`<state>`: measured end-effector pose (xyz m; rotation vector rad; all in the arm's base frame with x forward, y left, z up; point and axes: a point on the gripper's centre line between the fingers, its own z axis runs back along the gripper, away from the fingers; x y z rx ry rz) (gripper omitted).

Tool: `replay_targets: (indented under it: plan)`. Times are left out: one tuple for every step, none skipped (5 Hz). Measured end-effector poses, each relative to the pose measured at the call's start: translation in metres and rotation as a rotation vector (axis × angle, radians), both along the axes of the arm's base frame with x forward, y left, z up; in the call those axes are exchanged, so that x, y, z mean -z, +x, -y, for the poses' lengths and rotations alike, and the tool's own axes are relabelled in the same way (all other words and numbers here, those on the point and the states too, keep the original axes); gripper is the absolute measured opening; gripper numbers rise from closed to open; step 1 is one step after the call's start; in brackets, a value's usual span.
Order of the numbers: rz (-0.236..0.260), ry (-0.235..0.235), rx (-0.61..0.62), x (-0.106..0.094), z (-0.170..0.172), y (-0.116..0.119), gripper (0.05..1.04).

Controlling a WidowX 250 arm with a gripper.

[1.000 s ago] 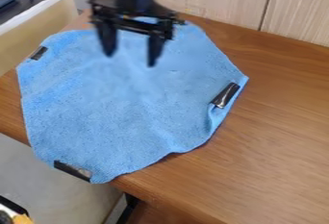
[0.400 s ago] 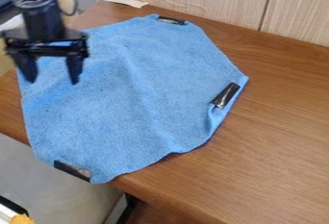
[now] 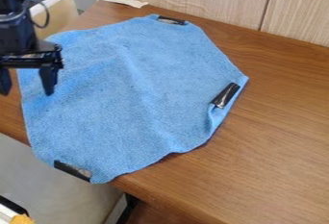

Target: Fold the cloth from bottom left to top right

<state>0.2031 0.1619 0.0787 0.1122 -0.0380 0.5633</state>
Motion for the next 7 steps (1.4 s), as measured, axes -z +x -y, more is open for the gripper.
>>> replay_targets:
  plan:
    - [-0.045,-0.016,-0.016,0.014,-0.004,-0.007,0.999]
    - [-0.052,-0.018,-0.028,0.022,-0.003,-0.006,0.949]
    - [-0.06,0.003,-0.015,0.024,0.005,0.003,0.665]
    - [-0.063,0.011,-0.004,0.024,0.009,0.006,0.364]
    - [-0.064,0.017,-0.005,0.025,0.011,0.007,0.154]
    - [-0.066,0.017,-0.003,0.024,0.01,0.006,0.063]
    - [-0.075,-0.006,0.005,0.022,0.013,0.004,0.055]
